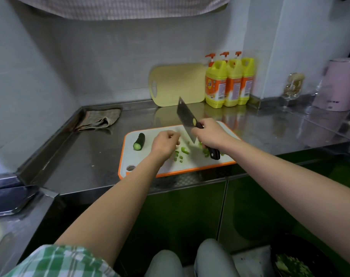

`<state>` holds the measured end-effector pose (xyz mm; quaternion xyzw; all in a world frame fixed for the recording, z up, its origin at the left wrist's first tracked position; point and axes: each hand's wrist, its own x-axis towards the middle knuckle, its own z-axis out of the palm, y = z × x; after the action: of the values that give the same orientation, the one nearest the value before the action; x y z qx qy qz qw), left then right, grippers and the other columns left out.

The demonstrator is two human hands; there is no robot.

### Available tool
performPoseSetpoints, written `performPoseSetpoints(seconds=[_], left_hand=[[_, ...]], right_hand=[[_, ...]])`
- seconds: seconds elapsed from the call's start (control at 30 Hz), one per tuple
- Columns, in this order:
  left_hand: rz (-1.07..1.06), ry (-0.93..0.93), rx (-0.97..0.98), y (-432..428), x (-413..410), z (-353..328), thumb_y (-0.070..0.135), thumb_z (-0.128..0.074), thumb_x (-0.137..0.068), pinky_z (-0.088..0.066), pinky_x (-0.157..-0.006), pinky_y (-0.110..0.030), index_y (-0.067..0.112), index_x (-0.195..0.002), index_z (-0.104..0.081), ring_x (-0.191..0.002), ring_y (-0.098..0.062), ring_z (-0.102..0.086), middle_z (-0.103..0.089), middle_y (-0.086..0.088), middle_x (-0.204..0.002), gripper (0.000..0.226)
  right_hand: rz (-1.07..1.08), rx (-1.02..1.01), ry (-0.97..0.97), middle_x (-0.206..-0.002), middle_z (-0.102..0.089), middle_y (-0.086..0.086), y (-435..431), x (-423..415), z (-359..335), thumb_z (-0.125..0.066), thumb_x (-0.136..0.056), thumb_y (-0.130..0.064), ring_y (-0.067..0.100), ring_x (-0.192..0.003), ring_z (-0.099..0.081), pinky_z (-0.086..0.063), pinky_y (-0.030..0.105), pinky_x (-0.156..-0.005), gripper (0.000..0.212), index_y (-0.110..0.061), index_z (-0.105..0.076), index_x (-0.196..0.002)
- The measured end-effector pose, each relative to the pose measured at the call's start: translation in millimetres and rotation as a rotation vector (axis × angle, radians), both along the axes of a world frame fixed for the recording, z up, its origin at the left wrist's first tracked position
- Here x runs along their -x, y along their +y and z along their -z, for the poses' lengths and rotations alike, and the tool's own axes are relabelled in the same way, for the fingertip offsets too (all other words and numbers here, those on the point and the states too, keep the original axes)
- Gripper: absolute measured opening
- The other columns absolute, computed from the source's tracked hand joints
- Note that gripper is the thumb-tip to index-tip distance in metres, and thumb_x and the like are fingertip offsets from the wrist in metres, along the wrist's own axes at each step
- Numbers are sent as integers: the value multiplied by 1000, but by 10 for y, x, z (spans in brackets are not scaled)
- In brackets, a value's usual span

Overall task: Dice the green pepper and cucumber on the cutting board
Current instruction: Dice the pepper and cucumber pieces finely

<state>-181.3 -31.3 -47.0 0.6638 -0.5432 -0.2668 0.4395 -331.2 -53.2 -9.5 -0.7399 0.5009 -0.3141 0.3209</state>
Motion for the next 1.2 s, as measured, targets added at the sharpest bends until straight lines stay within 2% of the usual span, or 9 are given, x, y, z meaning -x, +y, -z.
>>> performPoseSetpoints(seconds=[0.1,0.27,0.47,0.57,0.7,0.83,0.93,1.07,1.2], left_hand=[[7,-371,21,-18,11,104,10,-53,-89,-45,-74,-27,20,-100,-75,-88,-19,-61,-67,2,-92,27],[42,-720,24,-137,86,162,15,-66,-83,-47,-80,-33,28,-94,-75,-105,-25,-55,-58,-5,-103,19],[44,-795,60,-227,102,192,24,-69,-85,-41,-73,-31,28,-90,-75,-106,-26,-52,-58,-5,-103,9],[50,-836,71,-272,106,206,28,-67,-88,-39,-77,-31,24,-94,-74,-110,-27,-46,-57,-6,-105,9],[-69,-623,241,-300,74,207,26,-61,-92,-37,-88,-34,18,-98,-68,-112,-29,-45,-59,-8,-110,12],[-213,-406,338,-252,-31,112,23,-54,-97,-35,-82,-31,13,-105,-60,-105,-26,-51,-62,-7,-108,15],[-288,-242,292,-162,-116,99,23,-47,-100,-38,-72,-33,12,-107,-52,-94,-26,-59,-68,-7,-100,14],[-334,-212,193,-41,-274,206,25,-45,-100,-37,-70,-34,15,-104,-48,-93,-31,-60,-69,-11,-97,11],[-321,-197,126,51,-342,279,24,-46,-99,-37,-72,-32,15,-104,-49,-96,-33,-60,-68,-13,-101,11]], right_hand=[[25,-46,143,-68,-59,12,-80,73,55,-46,-95,-17,26,-54,-56,-43,29,-54,17,-12,-49,-79],[51,-63,304,-70,-61,13,-97,20,164,-44,-94,-11,28,-58,-61,-47,27,-55,20,-10,-47,-74],[52,-60,250,-69,-54,8,-160,55,249,-45,-96,-15,27,-54,-59,-45,27,-50,17,-10,-44,-80],[54,-23,198,-75,-54,10,-178,87,270,-45,-98,-19,30,-58,-62,-46,30,-52,16,-9,-45,-85],[48,14,72,-75,-56,11,-176,120,249,-45,-99,-20,26,-51,-58,-48,34,-57,16,-5,-50,-94],[-18,-60,-22,-69,-54,8,-93,90,204,-45,-100,-19,20,-44,-53,-42,26,-49,16,-5,-52,-97],[-72,-160,-118,-64,-50,7,36,0,201,-45,-100,-15,17,-39,-48,-36,19,-39,14,-4,-52,-95],[-138,-238,-187,-61,-46,7,214,-159,237,-44,-99,-9,13,-33,-43,-30,16,-34,10,-4,-50,-94],[-152,-259,-126,-61,-47,7,274,-230,342,-45,-98,-9,15,-35,-43,-31,15,-34,9,-4,-51,-92]])
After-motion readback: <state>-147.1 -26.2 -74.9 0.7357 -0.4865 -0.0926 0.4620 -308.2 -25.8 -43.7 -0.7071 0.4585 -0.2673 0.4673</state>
